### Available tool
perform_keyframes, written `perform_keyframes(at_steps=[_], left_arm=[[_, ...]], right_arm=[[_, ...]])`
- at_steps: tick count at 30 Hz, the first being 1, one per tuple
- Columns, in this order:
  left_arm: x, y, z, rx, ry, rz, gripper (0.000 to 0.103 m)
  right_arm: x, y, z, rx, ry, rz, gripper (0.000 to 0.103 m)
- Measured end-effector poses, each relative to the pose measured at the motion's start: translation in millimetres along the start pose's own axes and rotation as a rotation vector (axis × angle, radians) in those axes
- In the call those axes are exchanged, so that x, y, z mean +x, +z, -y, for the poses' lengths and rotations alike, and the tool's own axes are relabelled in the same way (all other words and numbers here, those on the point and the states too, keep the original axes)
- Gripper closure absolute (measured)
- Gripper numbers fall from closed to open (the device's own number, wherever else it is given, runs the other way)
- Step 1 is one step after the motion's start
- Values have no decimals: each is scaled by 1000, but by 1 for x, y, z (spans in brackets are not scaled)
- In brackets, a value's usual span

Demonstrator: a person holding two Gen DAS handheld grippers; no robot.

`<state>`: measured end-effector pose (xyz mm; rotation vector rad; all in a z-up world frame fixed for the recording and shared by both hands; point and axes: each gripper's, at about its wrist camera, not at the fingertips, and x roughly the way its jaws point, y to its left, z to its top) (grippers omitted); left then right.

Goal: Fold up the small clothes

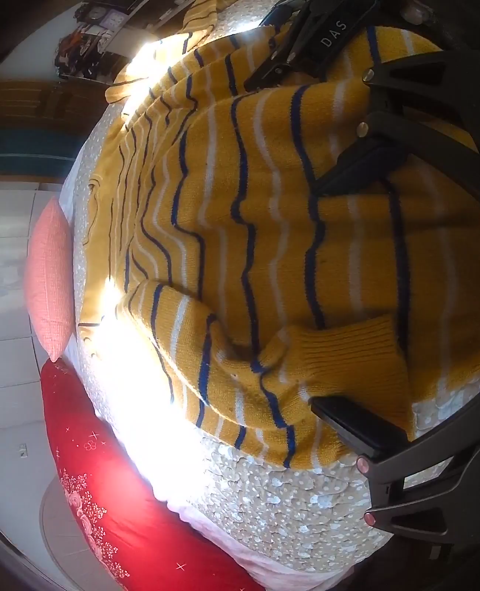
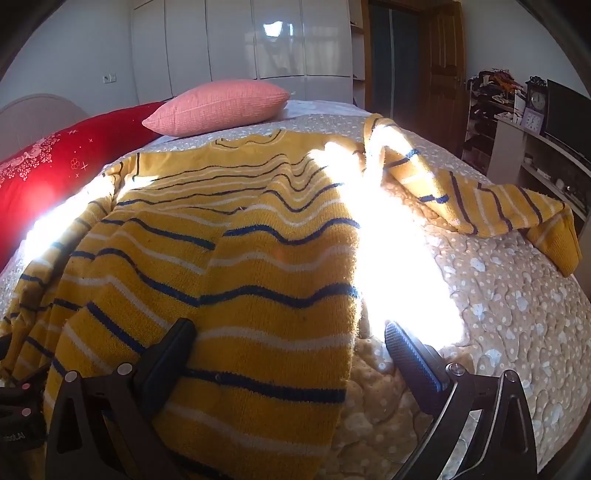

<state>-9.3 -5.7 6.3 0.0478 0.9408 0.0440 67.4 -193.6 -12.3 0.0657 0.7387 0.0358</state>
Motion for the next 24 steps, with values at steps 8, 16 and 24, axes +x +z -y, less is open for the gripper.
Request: perform_keyframes(at_steps=[8,16,24], left_arm=[[2,1,2,0,6,4,0],[2,-1,2,-5,10,14,0],[2,-4,5,-10,18,22,0]], right_arm=[[0,-2,-1,-2,-4,12,0],[1,-3,-1,-4,-7,18,0],[0,-6,-1,-6,-7,25,0]])
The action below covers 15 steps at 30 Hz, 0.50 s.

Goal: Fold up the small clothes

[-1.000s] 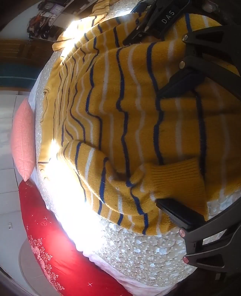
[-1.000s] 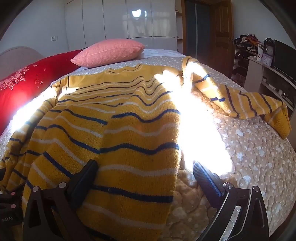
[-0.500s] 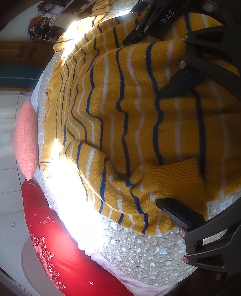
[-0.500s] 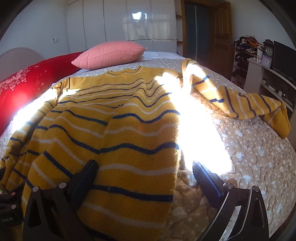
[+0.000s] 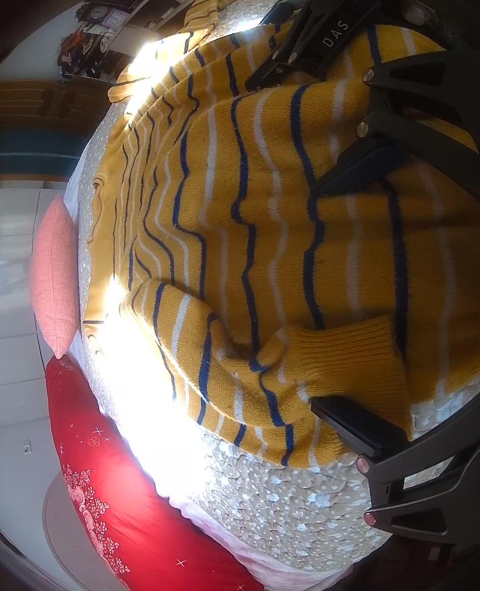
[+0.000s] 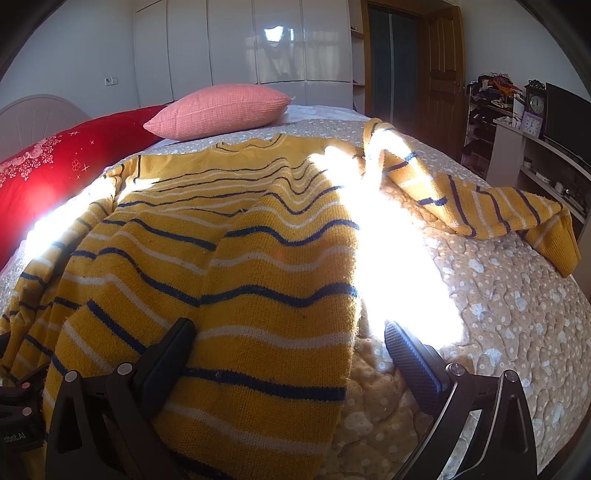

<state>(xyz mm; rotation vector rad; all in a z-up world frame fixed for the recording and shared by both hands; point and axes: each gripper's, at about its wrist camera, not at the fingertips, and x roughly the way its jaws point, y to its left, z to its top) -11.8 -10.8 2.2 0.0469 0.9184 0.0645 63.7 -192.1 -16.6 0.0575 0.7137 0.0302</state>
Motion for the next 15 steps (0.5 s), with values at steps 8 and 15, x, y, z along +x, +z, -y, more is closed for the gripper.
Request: perform_keyframes(at_steps=[8,15], left_arm=[[-10,-3,3,39,1,1,0],[-60,21,-37,15,-47,102,0]], right_arm=[[0,0,0,-1,1,3,0],[0,0,0,-1,1,7,0]])
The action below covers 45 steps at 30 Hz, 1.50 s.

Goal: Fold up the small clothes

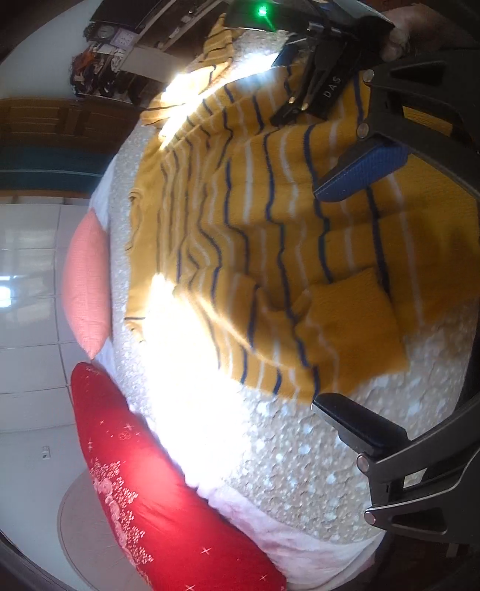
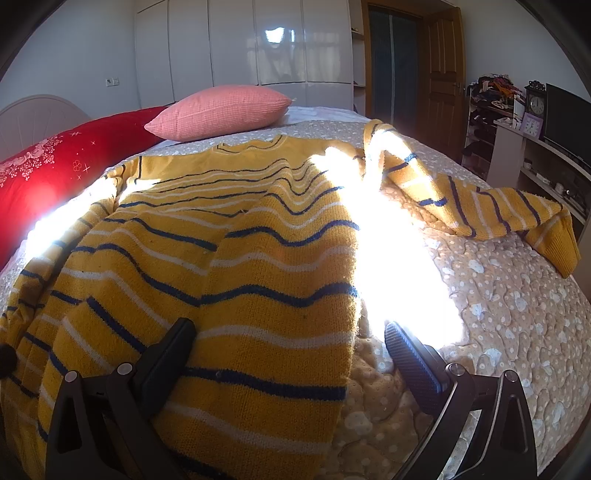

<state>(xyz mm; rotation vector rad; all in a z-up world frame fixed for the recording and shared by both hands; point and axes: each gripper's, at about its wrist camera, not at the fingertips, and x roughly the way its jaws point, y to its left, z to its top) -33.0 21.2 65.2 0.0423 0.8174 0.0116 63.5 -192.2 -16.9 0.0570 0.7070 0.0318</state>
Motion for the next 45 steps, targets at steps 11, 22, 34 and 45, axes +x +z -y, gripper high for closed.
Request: perform_keyframes(at_steps=[11,22,34,45], left_arm=[[80,54,-69,-79,23,-119,0],[133,84,-91,-158,98,-210,100],[93,105,-154,-280,284,-110,67],[35,21,-2,-35,43,-66,31]], right_arm=[[-1,-1,0,-1,0,6,0],[0,-2,-1,-4,-1,7,0],[2,-2,0,-5,-3,8,0],[1,-5,1,-3,-2,16,0]])
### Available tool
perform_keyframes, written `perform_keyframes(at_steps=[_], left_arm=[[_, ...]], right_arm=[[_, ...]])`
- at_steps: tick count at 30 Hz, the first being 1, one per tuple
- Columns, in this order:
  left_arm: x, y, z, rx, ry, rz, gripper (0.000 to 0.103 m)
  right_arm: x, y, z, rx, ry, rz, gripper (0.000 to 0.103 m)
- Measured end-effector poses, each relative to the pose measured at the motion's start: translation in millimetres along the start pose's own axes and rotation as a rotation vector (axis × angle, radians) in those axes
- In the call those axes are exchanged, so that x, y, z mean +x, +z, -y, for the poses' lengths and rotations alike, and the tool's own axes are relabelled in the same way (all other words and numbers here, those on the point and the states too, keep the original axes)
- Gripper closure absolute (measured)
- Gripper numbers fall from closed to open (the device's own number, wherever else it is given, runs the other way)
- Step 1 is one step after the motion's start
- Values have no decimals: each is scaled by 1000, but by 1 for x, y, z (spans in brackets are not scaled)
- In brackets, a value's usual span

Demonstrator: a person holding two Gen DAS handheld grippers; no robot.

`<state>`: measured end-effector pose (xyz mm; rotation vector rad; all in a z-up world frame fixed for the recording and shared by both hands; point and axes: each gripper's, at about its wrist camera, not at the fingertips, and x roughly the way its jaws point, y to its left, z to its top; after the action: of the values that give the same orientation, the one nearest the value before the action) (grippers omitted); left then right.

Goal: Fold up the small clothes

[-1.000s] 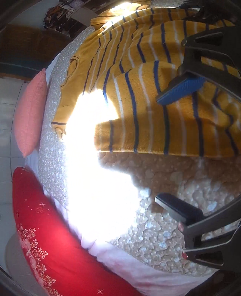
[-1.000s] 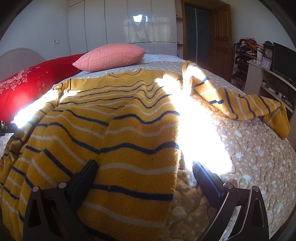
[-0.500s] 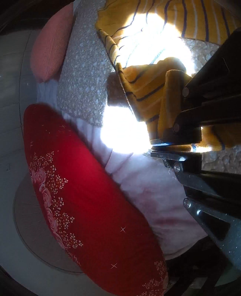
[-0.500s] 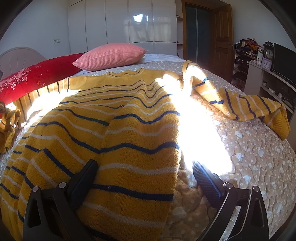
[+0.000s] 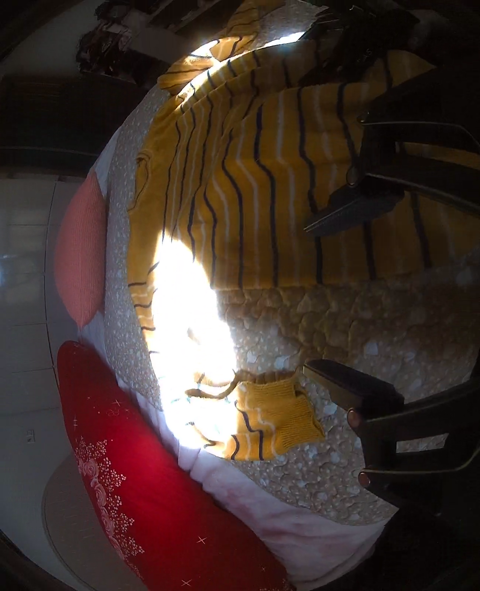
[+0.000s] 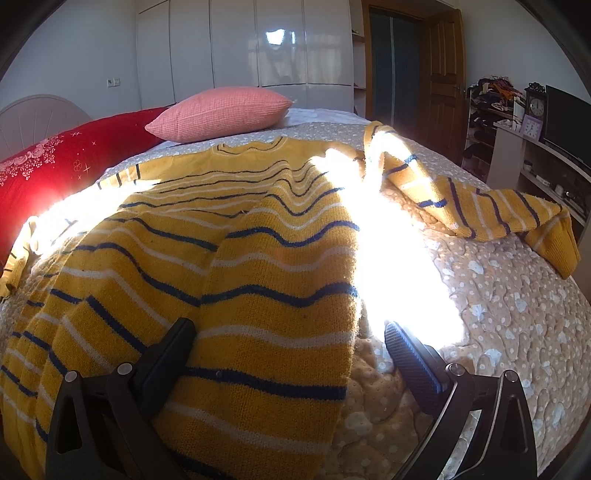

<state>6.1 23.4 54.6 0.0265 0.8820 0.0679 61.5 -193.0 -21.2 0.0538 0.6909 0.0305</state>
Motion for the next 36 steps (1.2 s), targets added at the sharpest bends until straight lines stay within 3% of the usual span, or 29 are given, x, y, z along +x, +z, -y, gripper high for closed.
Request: perform_keyframes(at_steps=[3,8,13,16,22,36], left_arm=[[0,-13,33,57,-45,5,28],[25,-29,61,93,-32,-99,27],[40,-34,48,-21,-10,-151,0],[46,-38,39,-84,-54,-173,0],[46,-41,52,-52,-8,-157,0],[44,-43,51,-59,-2,-150,0]], right_arm=[[0,0,0,1,1,3,0],[-2,-2,0,3,6,10,0],[-3,-3,1,1,3,13,0],[-4,-4,-1,0,1,15,0],[-3,-4,-2,-2,0,13,0],[-3,-4,-2,-1,2,15,0]])
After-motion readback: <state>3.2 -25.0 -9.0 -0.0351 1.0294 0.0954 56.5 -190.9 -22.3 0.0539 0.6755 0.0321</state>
